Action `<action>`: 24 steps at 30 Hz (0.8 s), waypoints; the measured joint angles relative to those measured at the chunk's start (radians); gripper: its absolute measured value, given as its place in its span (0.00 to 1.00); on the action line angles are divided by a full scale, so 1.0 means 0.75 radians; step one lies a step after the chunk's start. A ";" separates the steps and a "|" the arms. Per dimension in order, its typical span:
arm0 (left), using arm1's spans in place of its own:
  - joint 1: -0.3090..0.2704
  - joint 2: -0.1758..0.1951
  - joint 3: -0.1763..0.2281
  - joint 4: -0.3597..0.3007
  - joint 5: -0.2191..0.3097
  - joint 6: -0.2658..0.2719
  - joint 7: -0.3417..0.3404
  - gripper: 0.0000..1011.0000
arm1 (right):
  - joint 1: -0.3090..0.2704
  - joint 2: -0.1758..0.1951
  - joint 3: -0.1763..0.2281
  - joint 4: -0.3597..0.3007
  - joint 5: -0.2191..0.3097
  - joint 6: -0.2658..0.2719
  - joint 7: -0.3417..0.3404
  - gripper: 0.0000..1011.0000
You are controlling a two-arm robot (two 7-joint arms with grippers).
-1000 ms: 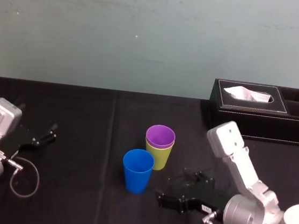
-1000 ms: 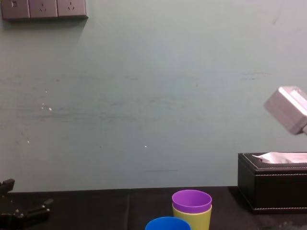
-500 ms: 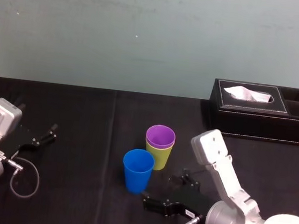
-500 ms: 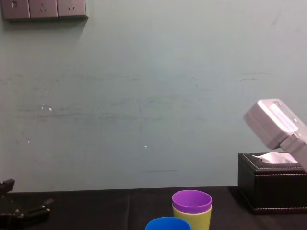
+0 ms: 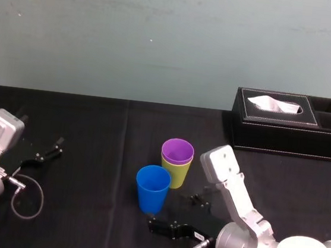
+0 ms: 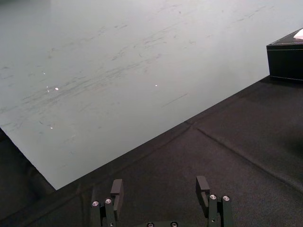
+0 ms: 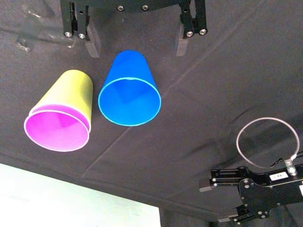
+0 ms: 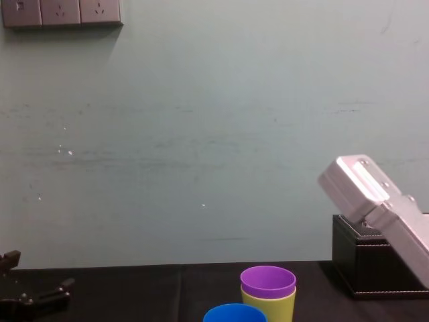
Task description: Stack the three plastic cups sequentially using one hand.
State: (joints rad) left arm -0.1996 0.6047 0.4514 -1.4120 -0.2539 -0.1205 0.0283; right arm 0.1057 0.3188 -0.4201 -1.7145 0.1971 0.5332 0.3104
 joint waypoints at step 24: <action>0.000 0.000 0.000 0.000 0.000 0.000 0.000 0.99 | 0.052 -0.108 -0.019 0.152 -0.072 -0.098 -0.020 0.99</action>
State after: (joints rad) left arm -0.1995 0.6047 0.4514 -1.4120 -0.2539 -0.1205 0.0283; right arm 0.1447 0.2380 -0.4342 -1.6002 0.1428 0.4597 0.2952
